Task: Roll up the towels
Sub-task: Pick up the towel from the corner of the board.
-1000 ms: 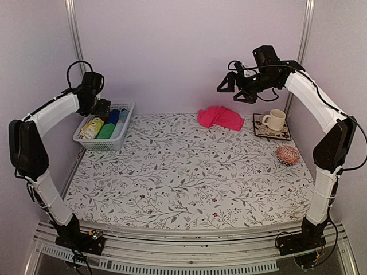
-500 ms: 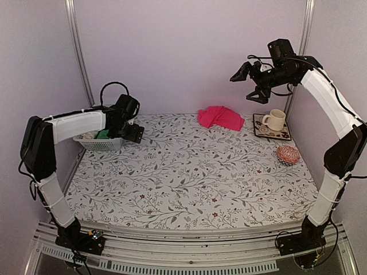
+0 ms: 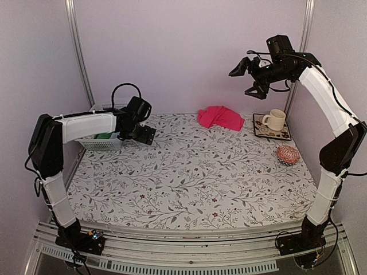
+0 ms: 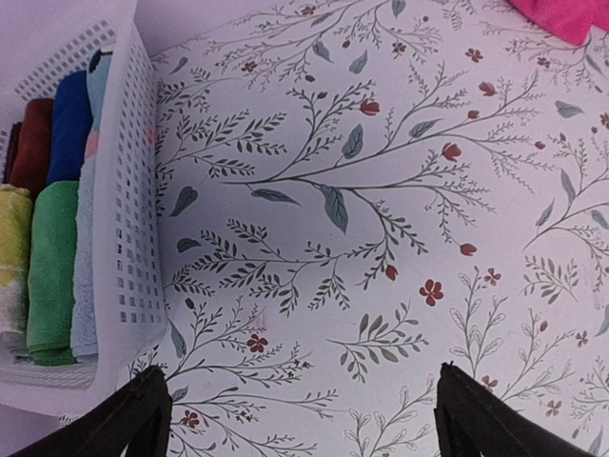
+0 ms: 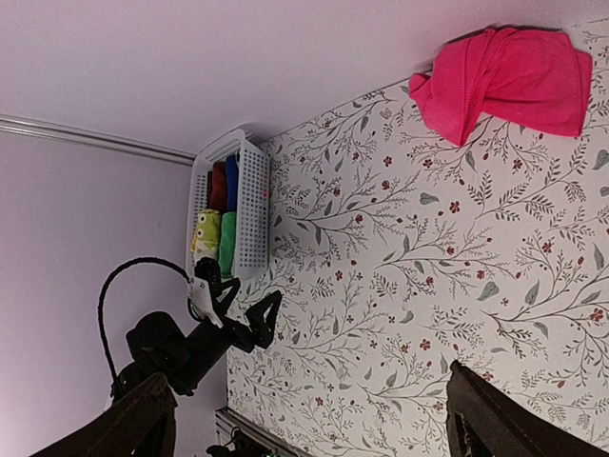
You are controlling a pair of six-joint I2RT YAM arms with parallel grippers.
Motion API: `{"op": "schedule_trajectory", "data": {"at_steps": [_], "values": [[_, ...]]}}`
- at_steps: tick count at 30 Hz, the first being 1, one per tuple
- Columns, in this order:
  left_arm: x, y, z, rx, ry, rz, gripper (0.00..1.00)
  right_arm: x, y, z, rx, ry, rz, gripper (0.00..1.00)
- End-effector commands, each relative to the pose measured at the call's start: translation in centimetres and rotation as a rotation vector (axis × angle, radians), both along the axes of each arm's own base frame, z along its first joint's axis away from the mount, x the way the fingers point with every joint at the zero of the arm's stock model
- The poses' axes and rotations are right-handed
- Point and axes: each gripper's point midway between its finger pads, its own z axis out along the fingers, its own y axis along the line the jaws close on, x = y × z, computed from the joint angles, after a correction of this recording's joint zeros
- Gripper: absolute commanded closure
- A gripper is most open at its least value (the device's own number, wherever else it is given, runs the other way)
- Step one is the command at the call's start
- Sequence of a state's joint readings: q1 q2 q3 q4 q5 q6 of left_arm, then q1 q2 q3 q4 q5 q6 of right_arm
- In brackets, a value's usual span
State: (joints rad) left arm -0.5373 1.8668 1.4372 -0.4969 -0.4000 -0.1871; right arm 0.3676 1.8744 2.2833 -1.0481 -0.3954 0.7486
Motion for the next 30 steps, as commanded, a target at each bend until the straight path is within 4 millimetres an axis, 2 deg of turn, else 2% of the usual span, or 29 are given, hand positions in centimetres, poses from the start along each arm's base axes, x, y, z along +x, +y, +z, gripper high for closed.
{"op": "schedule_trajectory", "data": {"at_steps": [1,5,7,9,10,11,14,18,25,30], "values": [[0.7,-1.7,1.8,-0.064,-0.048,-0.020,0.03,0.9,1.4,-0.8,0.011,0.008,0.008,0.01],[0.9,-2.9,2.3,-0.108,-0.058,-0.042,0.03,1.7,1.1,-2.7,-0.001,0.031,0.011,0.01],[0.9,-3.7,2.3,-0.128,-0.054,-0.055,0.03,1.8,1.2,-3.5,0.009,-0.027,0.058,0.01],[0.8,-4.1,2.6,-0.134,-0.058,-0.059,0.03,2.3,1.2,-2.5,0.041,-0.178,0.091,0.01],[0.8,-4.2,2.6,-0.136,-0.059,-0.058,0.03,1.7,0.7,-2.7,0.046,-0.226,0.089,0.01],[0.6,-4.3,2.6,-0.139,-0.060,-0.059,0.03,1.6,0.6,-2.0,0.068,-0.300,0.102,0.01],[0.5,-4.4,2.7,-0.156,-0.073,-0.059,0.03,2.7,0.2,-2.9,0.087,-0.388,0.172,0.01],[0.5,-4.8,2.9,-0.179,-0.081,-0.064,0.03,5.5,0.0,-7.4,0.055,-0.337,0.186,0.01],[0.9,-5.2,3.6,-0.178,-0.090,-0.079,0.03,12.0,-1.4,-15.3,-0.146,-0.324,0.076,0.01],[0.6,-4.6,3.6,-0.148,-0.091,-0.071,0.03,15.1,-2.6,-20.2,-0.265,-0.297,0.003,0.00]]}}
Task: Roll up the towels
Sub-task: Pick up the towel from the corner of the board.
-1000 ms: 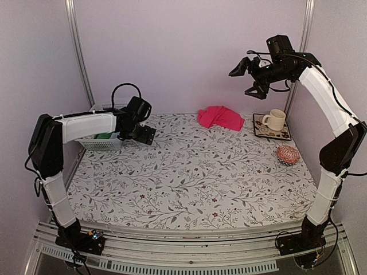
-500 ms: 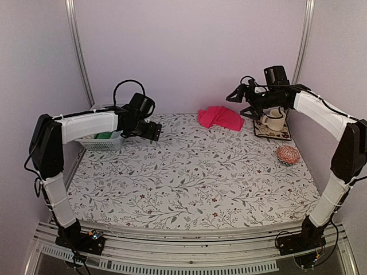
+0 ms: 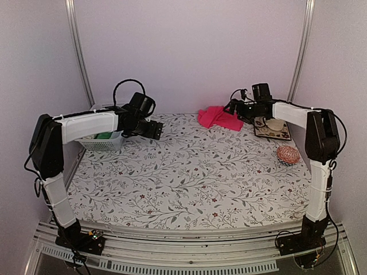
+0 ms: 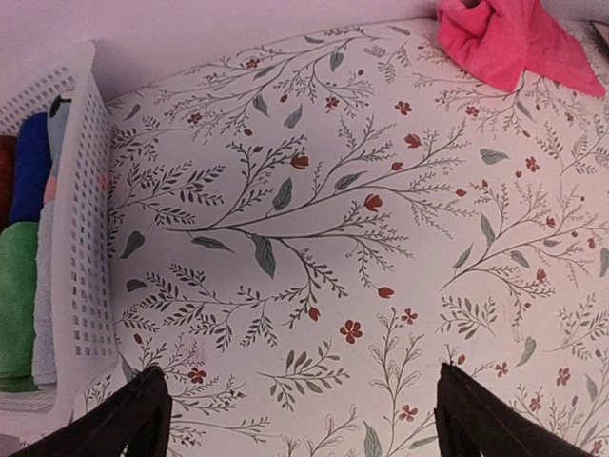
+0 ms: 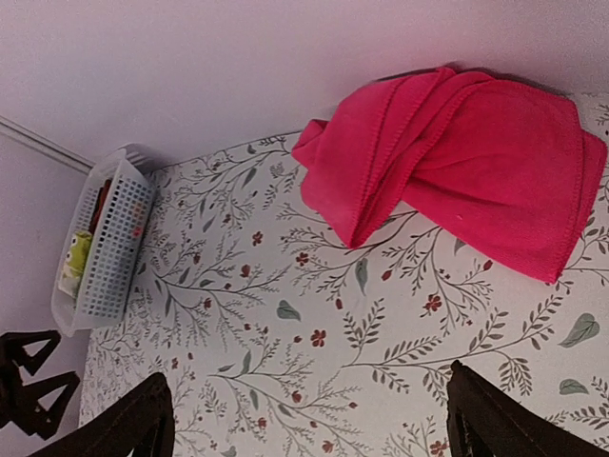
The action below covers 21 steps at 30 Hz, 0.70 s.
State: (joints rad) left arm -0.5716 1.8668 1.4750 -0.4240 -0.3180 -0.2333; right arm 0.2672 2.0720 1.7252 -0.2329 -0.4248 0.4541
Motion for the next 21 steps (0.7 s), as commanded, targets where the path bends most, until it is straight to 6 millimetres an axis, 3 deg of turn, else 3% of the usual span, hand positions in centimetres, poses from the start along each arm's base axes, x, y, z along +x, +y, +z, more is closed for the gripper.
{"op": "schedule_trajectory", "data": {"at_steps": [1,4,10,11,12,21], "values": [[-0.2,-0.5,1.3,-0.001,-0.028,-0.015,0.03,3.6,-1.5,-3.2,-0.143,-0.059,-0.093,0.01],[-0.6,-0.4,0.9,0.002,-0.011,-0.011,0.03,4.6,-2.2,-6.0,-0.214,-0.031,-0.120,0.04],[-1.0,-0.1,1.1,0.000,-0.003,-0.008,0.03,6.2,-3.9,-8.9,-0.313,-0.012,-0.178,0.05],[-1.1,-0.1,1.2,0.002,-0.004,-0.008,0.03,6.4,-4.1,-11.0,-0.329,0.021,-0.180,0.06],[-1.1,-0.1,1.3,0.003,-0.004,-0.007,0.03,6.6,-4.4,-11.7,-0.340,0.035,-0.188,0.06],[-1.8,0.6,2.1,-0.002,-0.019,0.006,0.03,7.4,-6.1,-15.4,-0.350,0.094,-0.240,0.08]]}}
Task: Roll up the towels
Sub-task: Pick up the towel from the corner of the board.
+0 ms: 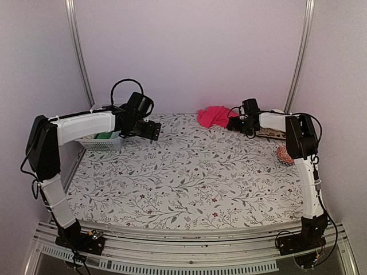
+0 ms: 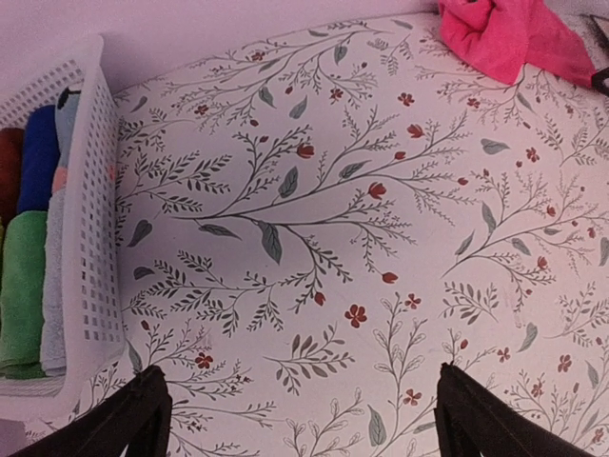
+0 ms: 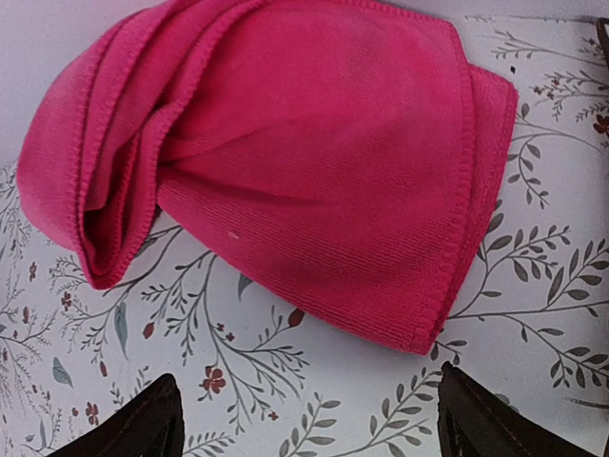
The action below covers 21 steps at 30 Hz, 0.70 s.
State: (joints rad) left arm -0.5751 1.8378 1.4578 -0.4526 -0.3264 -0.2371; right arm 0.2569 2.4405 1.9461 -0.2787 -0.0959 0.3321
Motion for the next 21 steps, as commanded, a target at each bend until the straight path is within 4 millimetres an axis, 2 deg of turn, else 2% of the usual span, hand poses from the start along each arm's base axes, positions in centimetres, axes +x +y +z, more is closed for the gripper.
{"op": "schedule_trajectory", "data": {"at_steps": [1,6,10,16,19,21], "values": [[-1.0,0.2,2.0,-0.014,-0.035,0.002,0.03,0.9,-1.8,-1.4,-0.026,0.014,-0.061,0.08],[-1.1,0.7,2.6,0.007,-0.058,0.005,0.03,1.6,-2.6,-2.4,-0.018,0.025,-0.088,0.10],[-1.1,1.4,3.2,0.038,-0.076,0.025,0.03,2.4,-2.4,-3.4,0.005,0.040,-0.090,0.15],[-1.8,2.6,3.5,0.062,-0.084,0.049,0.03,3.2,-1.0,-4.7,0.090,0.071,-0.078,0.33],[-2.0,3.0,3.8,0.061,-0.088,0.057,0.03,3.1,-0.5,-4.9,0.123,0.084,-0.073,0.45],[-2.1,3.1,3.8,0.056,-0.085,0.062,0.03,3.1,-0.2,-4.8,0.145,0.088,-0.066,0.60]]}}
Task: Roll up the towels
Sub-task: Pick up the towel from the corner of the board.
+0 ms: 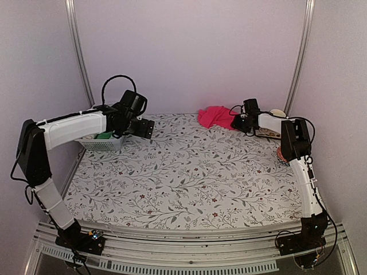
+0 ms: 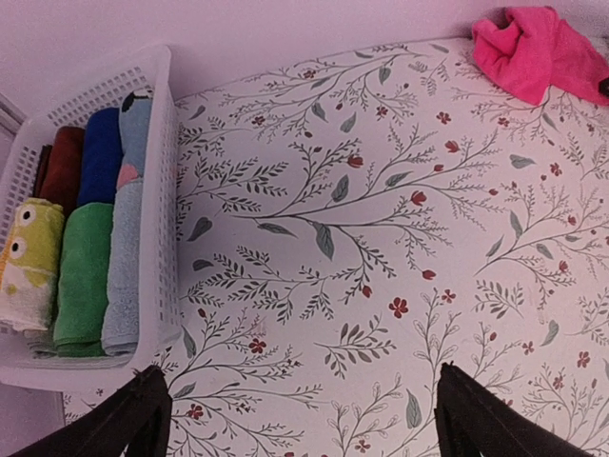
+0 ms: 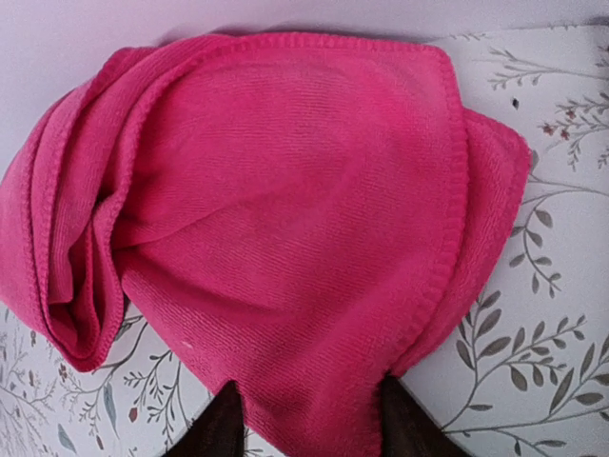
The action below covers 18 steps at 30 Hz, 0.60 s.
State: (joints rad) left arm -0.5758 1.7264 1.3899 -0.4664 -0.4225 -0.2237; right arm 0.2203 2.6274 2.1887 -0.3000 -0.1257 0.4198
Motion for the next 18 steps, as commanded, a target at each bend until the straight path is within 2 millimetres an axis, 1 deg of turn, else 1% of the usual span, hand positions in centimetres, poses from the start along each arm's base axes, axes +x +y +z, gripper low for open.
{"op": "schedule_trajectory", "data": {"at_steps": [1,3,4,6,8,9,10,11,12,13,14,16,17,18], "values": [[-0.7,0.5,1.2,0.002,-0.021,0.013,0.03,-1.1,1.0,-2.7,0.070,0.091,0.019,0.68],[-0.7,0.6,1.3,-0.006,-0.014,0.032,0.03,-1.3,1.4,-2.1,0.083,0.092,0.036,0.85],[-0.7,0.6,1.3,-0.016,-0.011,0.047,0.03,-1.6,1.7,-1.6,0.090,0.089,0.053,0.92],[-0.6,0.4,1.6,-0.041,-0.004,0.058,0.03,-2.3,2.9,1.1,0.104,0.050,0.107,0.97],[-0.6,-0.4,2.1,-0.072,0.001,0.024,0.03,-3.7,4.5,4.4,0.098,0.002,0.182,0.98],[-0.5,-0.7,2.4,-0.080,0.000,0.007,0.03,-4.8,5.6,5.7,0.080,-0.017,0.241,0.98],[-0.4,-0.9,2.7,-0.087,-0.001,-0.003,0.03,-6.1,6.5,7.1,0.071,-0.027,0.287,0.98],[-0.3,-1.1,3.0,-0.095,-0.005,-0.010,0.03,-7.5,7.2,9.0,0.057,-0.041,0.336,0.98],[-0.2,-1.2,3.4,-0.106,-0.006,-0.020,0.03,-9.4,8.2,9.9,0.051,-0.034,0.387,0.98],[0.0,-1.3,3.7,-0.119,-0.008,-0.027,0.03,-11.3,8.6,11.0,0.044,-0.040,0.441,0.98],[0.2,-1.4,4.0,-0.132,-0.009,-0.031,0.03,-13.3,8.9,11.4,0.040,-0.034,0.483,0.98],[0.5,-1.5,4.7,-0.160,-0.018,-0.040,0.03,-17.3,8.9,13.5,0.015,-0.058,0.544,0.98],[0.6,-1.8,5.1,-0.174,-0.026,-0.055,0.03,-19.3,8.7,14.4,-0.005,-0.070,0.567,0.98],[0.8,-2.1,5.4,-0.188,-0.035,-0.069,0.03,-21.5,8.1,14.7,-0.030,-0.073,0.592,0.98]]}}
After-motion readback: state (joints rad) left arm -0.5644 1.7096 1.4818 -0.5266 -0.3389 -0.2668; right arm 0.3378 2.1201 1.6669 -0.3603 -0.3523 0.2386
